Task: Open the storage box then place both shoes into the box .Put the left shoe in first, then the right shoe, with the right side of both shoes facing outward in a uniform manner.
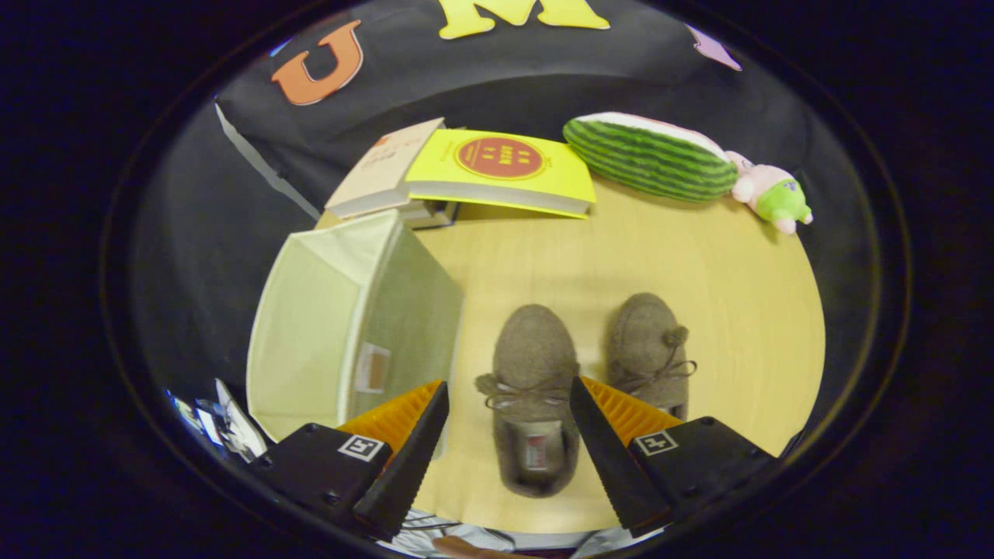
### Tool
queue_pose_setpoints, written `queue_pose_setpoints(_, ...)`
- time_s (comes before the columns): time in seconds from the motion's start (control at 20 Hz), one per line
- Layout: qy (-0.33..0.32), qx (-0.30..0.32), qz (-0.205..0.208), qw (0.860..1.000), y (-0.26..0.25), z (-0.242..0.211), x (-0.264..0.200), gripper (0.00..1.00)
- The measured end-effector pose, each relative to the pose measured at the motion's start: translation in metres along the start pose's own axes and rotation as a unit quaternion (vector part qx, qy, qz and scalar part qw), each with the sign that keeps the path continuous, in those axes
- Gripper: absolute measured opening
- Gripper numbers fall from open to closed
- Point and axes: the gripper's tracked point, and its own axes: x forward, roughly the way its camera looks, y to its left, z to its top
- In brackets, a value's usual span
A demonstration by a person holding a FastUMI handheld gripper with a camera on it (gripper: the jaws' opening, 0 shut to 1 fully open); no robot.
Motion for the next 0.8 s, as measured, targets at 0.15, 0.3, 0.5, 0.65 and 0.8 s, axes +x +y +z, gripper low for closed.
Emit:
queue_pose_setpoints(0.15, 0.046, 0.006, -0.021, 0.999, -0.023, -0.027, 0.013, 1.0)
queue_pose_setpoints(0.3, 0.072, 0.021, 0.001, 0.997, -0.022, -0.042, 0.023, 0.98)
queue_pose_setpoints(0.5, 0.08, 0.049, 0.036, 0.995, -0.015, -0.045, 0.033, 0.85)
queue_pose_setpoints(0.65, 0.086, 0.043, 0.017, 0.995, -0.025, -0.048, 0.047, 0.56)
queue_pose_setpoints(0.8, 0.085, 0.042, 0.006, 0.995, -0.032, -0.049, 0.061, 0.29)
